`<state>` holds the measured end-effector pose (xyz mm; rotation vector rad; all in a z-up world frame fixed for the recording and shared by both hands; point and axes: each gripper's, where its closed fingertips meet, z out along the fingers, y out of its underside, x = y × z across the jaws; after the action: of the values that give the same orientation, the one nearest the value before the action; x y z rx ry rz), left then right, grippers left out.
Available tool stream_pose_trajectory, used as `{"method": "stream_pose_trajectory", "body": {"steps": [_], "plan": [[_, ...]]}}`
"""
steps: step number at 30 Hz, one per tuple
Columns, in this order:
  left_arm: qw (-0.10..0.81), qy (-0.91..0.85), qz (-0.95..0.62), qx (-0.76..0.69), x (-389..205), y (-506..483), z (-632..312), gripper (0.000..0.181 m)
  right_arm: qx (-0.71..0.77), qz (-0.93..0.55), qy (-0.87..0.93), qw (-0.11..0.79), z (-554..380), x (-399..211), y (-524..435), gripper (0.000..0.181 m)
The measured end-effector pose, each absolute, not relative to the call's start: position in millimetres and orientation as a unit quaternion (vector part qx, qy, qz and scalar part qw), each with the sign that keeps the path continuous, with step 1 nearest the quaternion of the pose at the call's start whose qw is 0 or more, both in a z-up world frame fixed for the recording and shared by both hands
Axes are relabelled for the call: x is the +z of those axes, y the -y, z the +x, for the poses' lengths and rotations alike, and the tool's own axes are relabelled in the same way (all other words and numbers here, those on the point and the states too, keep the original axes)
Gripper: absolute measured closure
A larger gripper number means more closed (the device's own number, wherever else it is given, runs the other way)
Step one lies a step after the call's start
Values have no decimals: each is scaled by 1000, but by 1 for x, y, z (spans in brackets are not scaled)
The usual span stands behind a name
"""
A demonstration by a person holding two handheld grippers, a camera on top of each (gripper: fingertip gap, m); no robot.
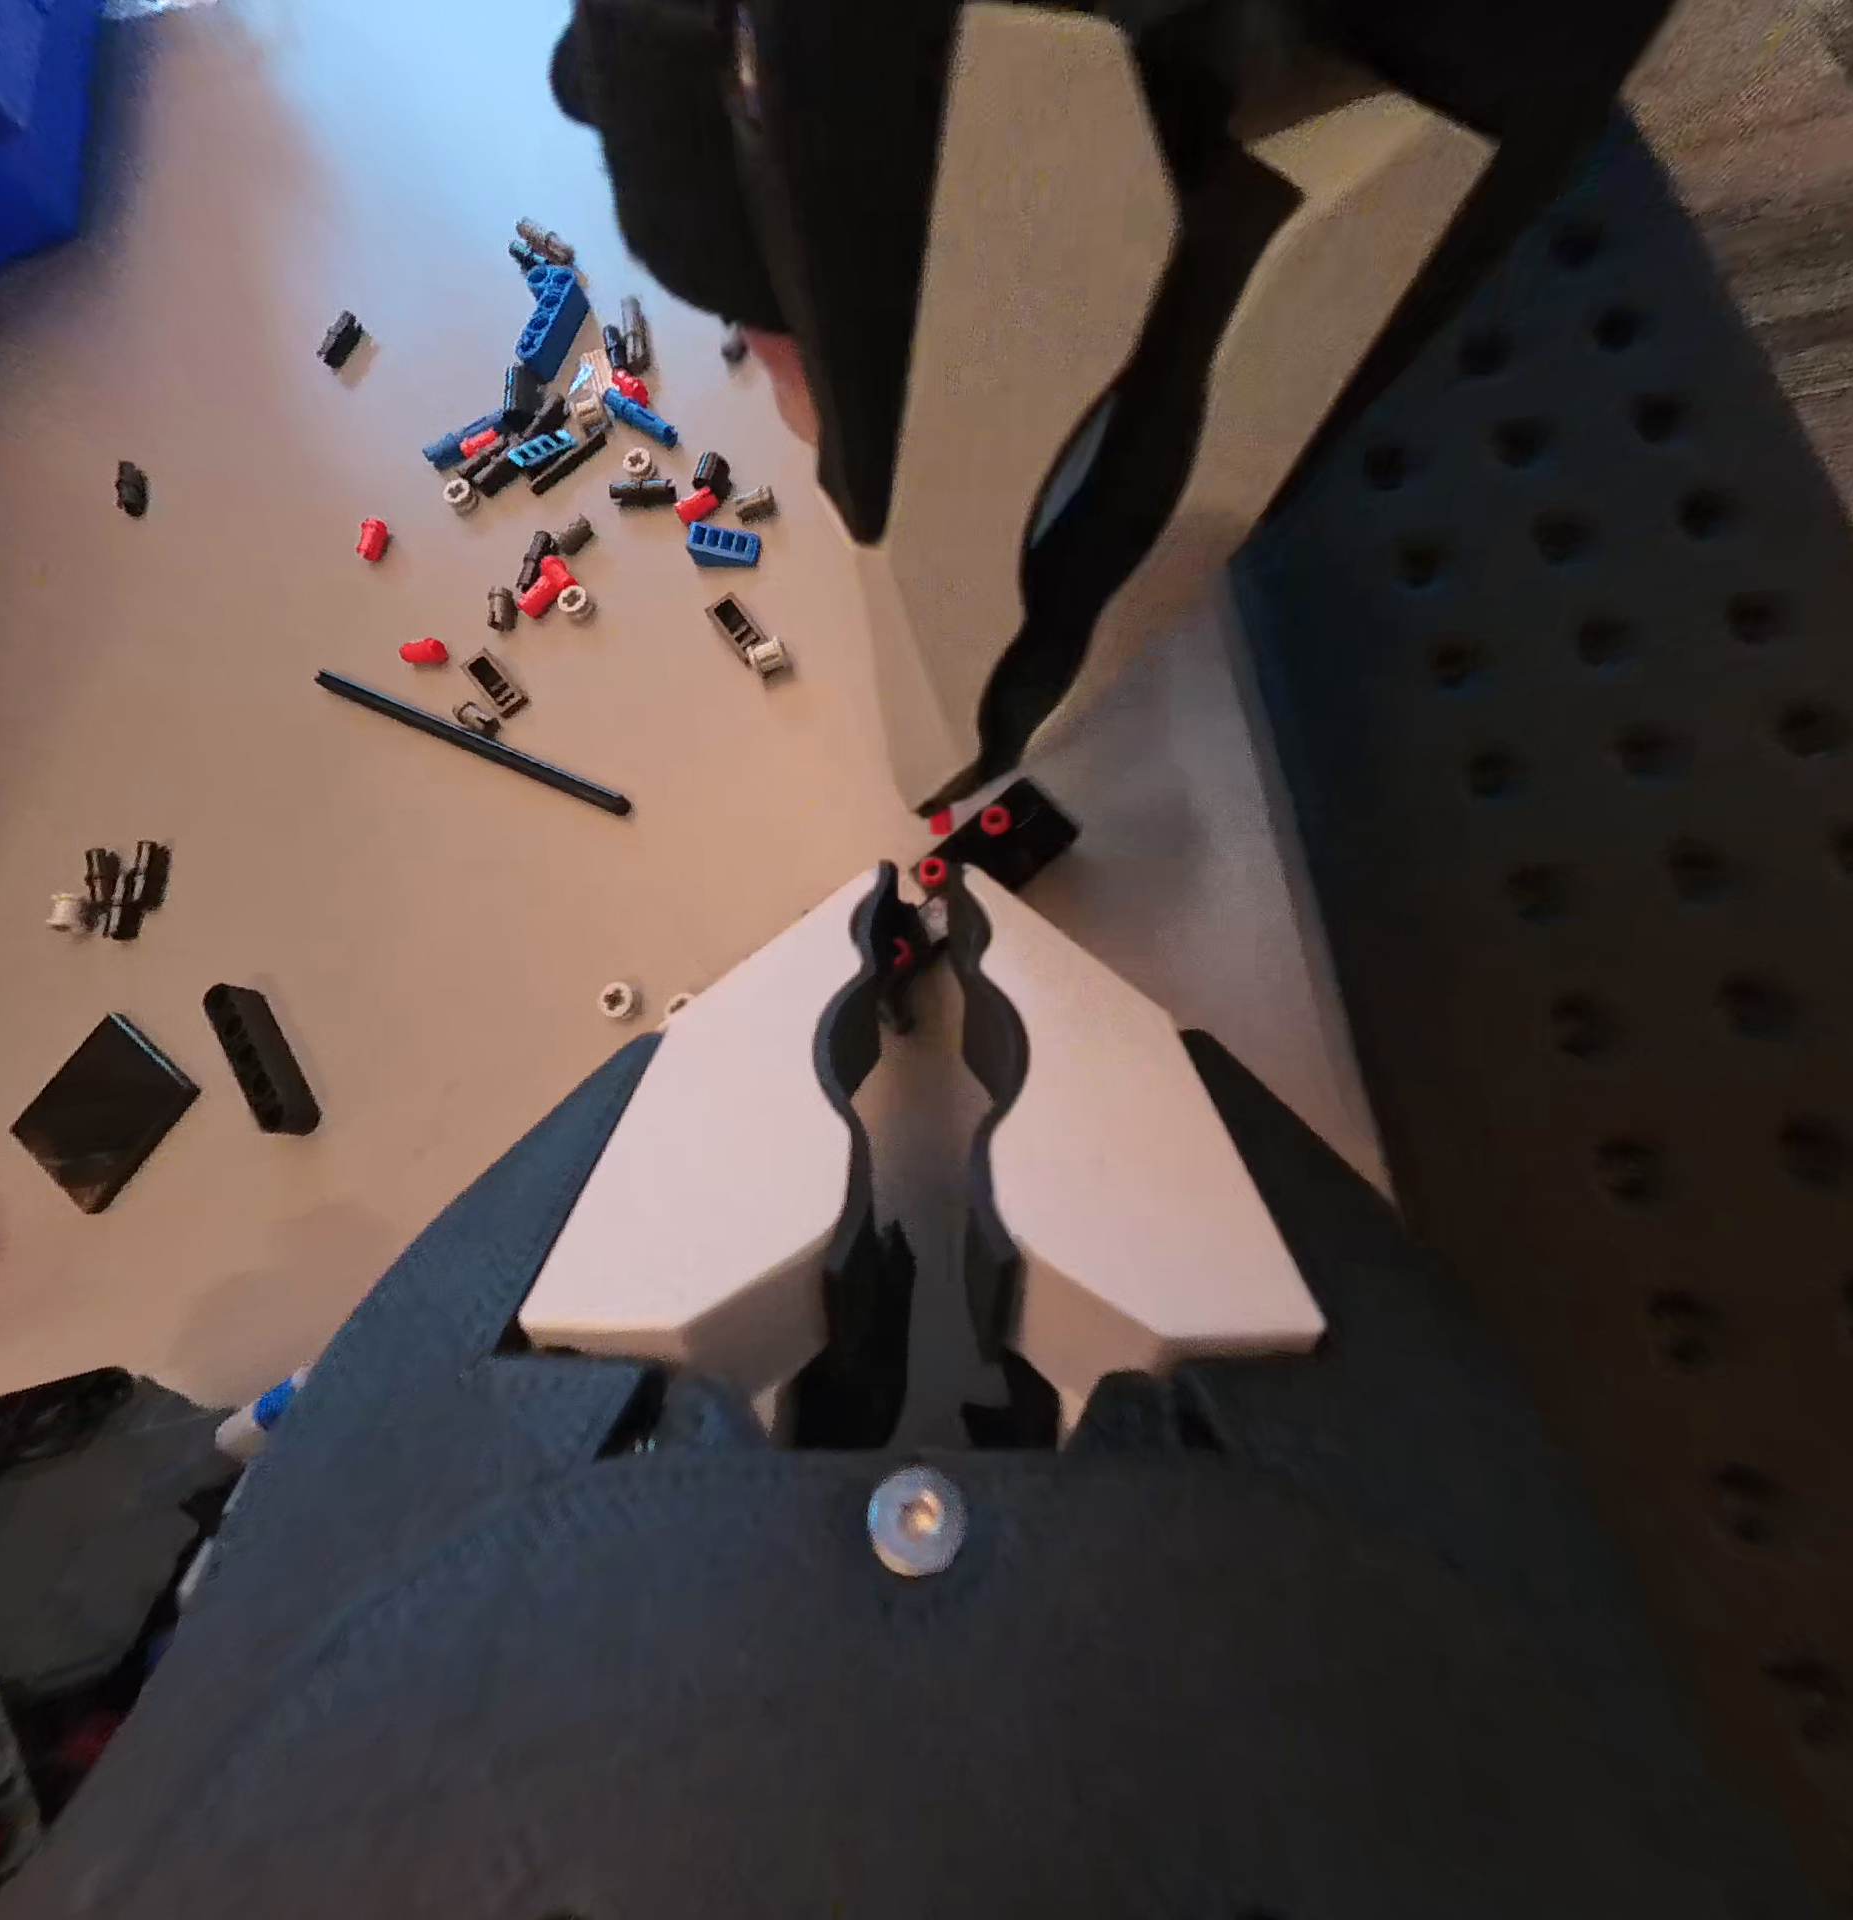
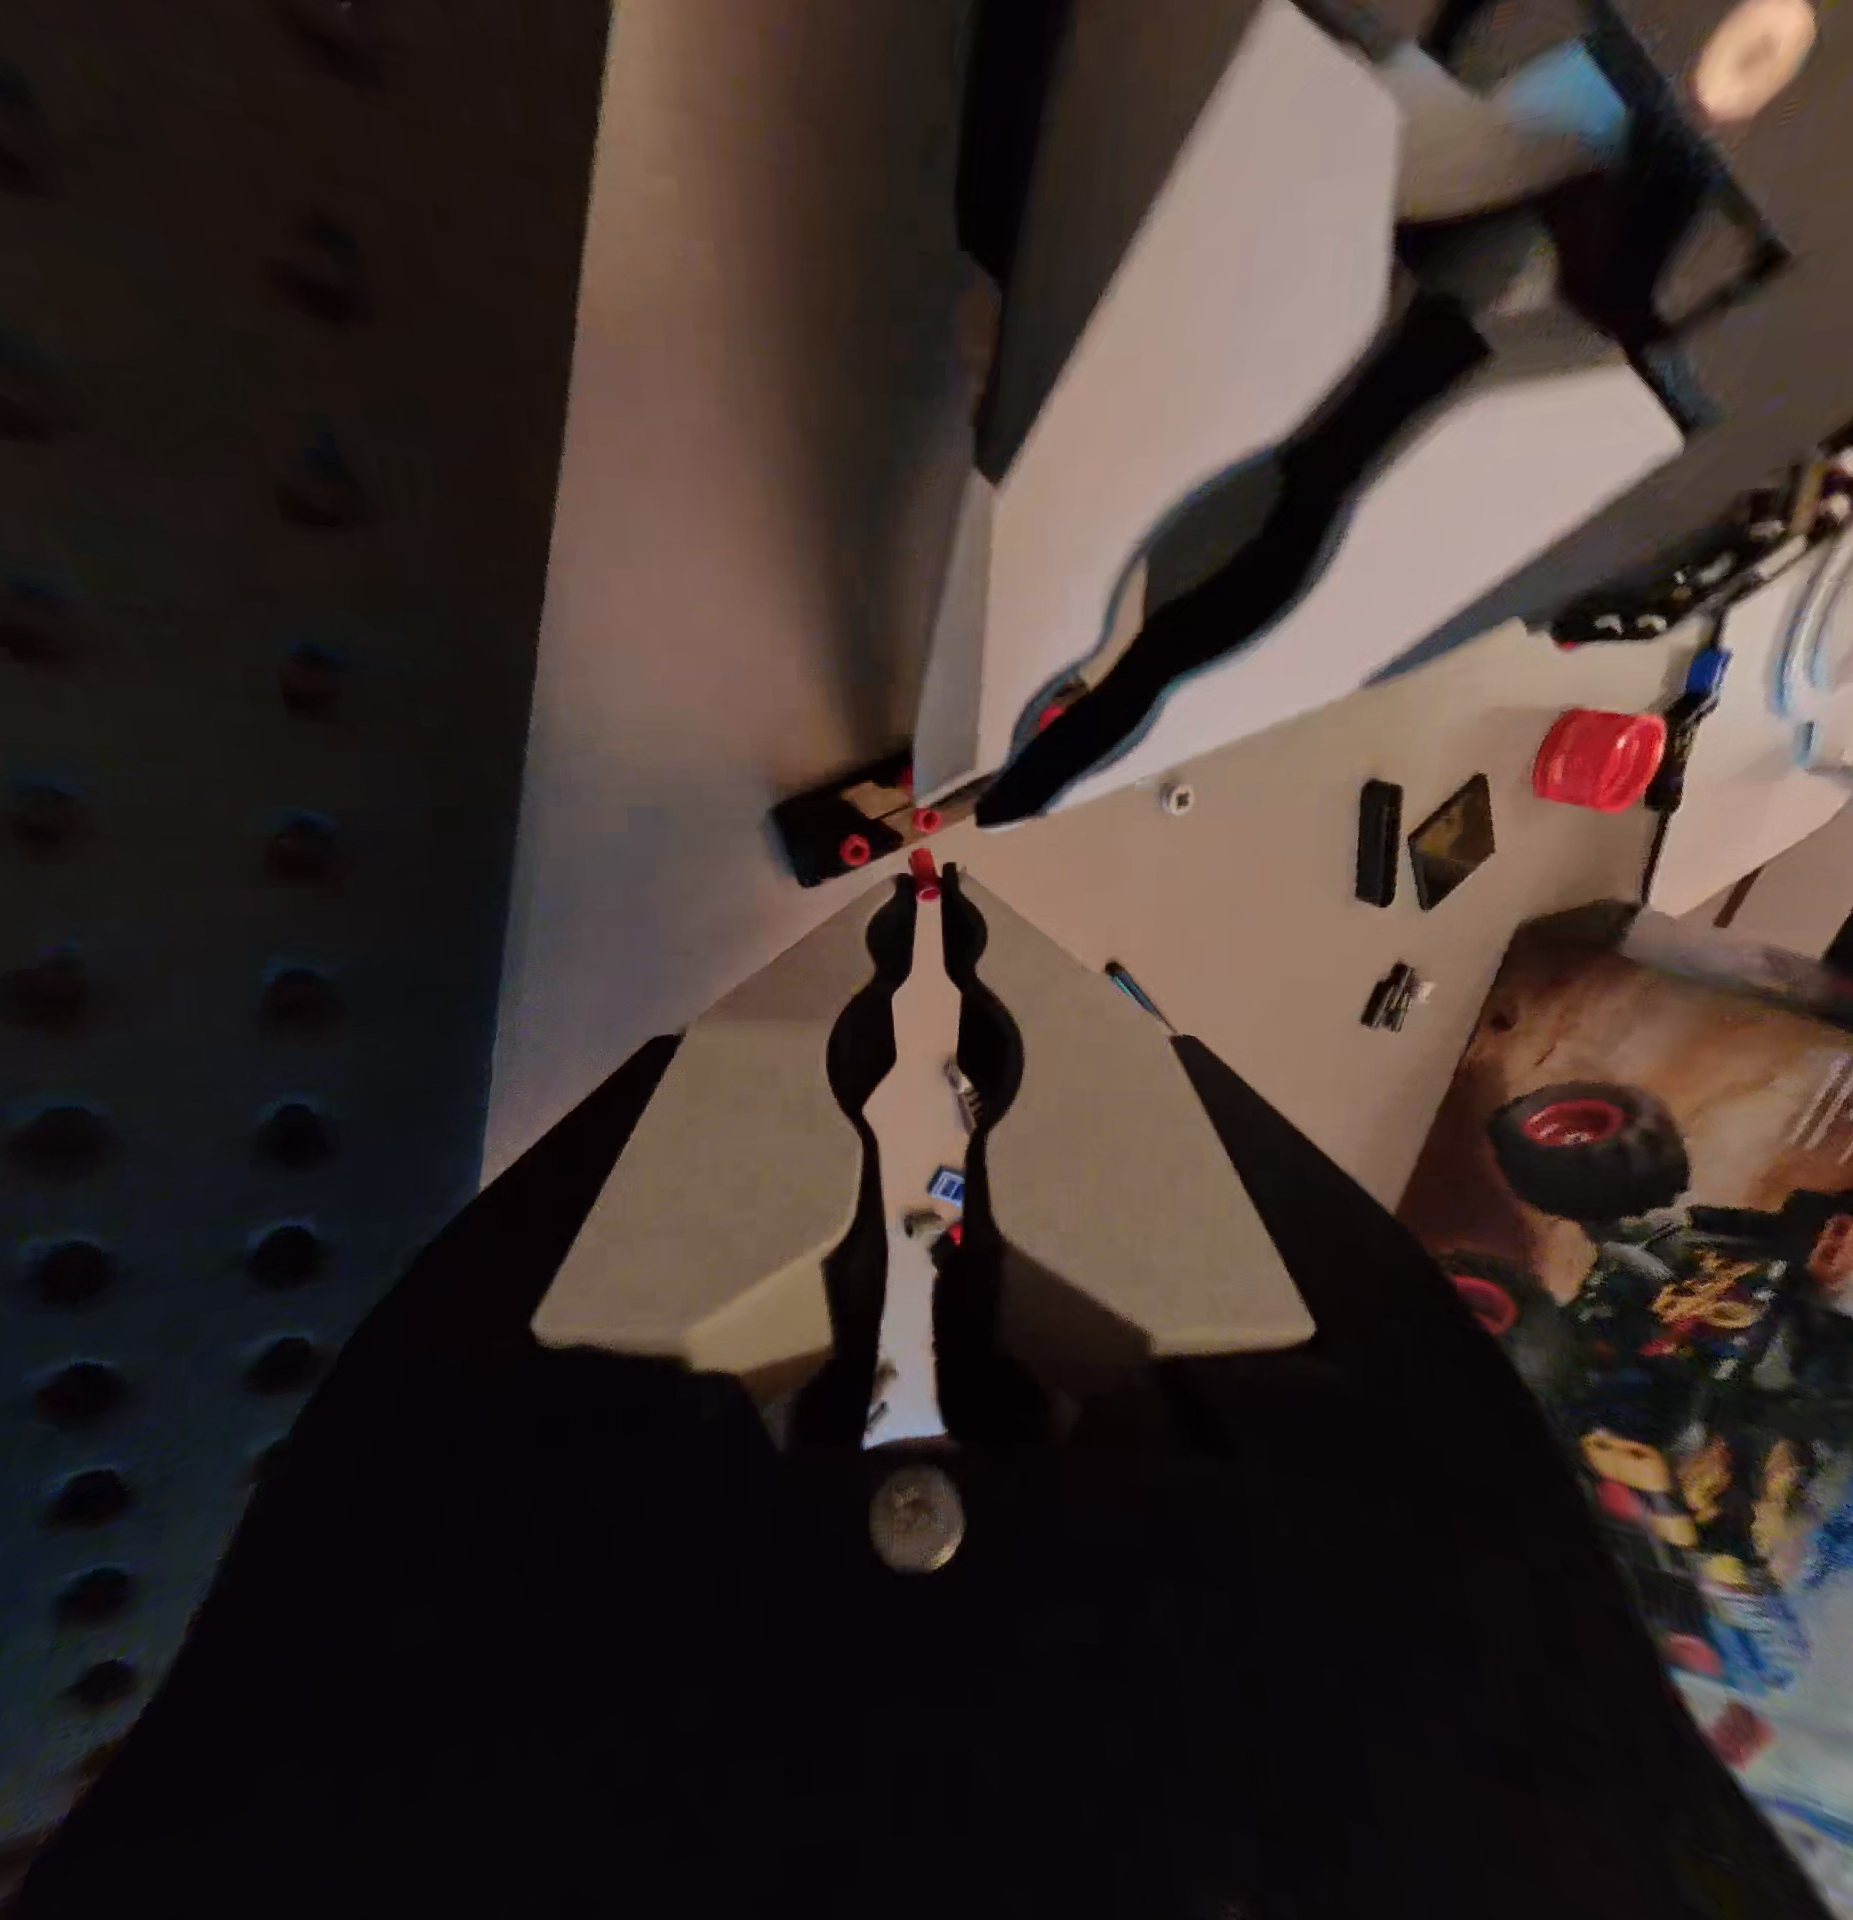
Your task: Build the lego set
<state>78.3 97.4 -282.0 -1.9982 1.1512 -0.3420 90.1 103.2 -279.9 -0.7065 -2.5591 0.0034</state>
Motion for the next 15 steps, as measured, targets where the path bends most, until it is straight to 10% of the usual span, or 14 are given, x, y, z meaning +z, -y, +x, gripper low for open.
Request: {"method": "stream_pose_trajectory", "body": {"steps": [15], "plan": [[434, -405, -769, -239, -254, -95, 93, 179, 120, -302, 890, 320, 90, -245, -99, 179]]}}
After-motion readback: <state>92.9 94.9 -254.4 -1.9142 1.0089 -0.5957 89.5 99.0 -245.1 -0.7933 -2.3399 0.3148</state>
